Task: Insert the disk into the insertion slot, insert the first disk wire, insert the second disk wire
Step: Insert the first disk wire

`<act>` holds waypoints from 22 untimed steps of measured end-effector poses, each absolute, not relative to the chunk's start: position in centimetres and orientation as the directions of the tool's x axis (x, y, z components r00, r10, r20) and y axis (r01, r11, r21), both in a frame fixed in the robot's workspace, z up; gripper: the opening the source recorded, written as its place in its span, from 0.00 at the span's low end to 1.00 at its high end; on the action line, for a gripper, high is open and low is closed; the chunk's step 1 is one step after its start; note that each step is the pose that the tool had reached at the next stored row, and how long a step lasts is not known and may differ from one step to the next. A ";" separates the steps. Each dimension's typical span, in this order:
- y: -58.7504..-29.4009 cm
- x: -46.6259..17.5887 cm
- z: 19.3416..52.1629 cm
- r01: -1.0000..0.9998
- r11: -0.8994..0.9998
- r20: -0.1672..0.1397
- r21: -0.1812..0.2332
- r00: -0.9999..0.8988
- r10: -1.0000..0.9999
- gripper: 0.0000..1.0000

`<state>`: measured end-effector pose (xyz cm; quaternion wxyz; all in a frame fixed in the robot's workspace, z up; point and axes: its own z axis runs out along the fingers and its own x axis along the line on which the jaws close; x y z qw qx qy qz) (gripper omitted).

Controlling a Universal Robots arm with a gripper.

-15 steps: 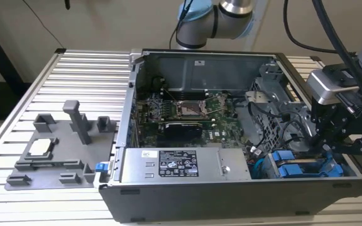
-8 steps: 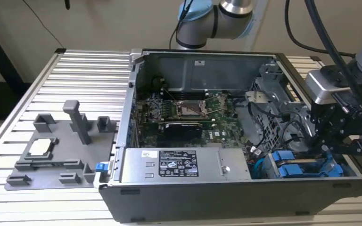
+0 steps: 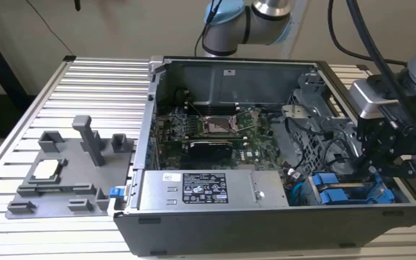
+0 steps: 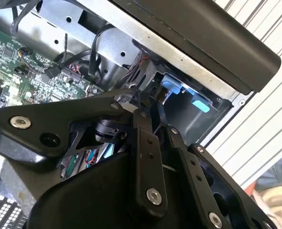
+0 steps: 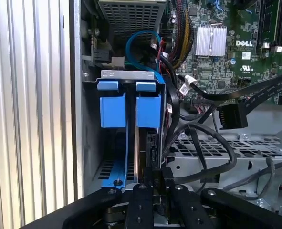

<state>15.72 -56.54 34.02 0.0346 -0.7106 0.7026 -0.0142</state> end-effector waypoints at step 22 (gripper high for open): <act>-56.5 15.8 33.2 -0.997 0.032 -0.028 -0.069 -0.030 -0.999 0.19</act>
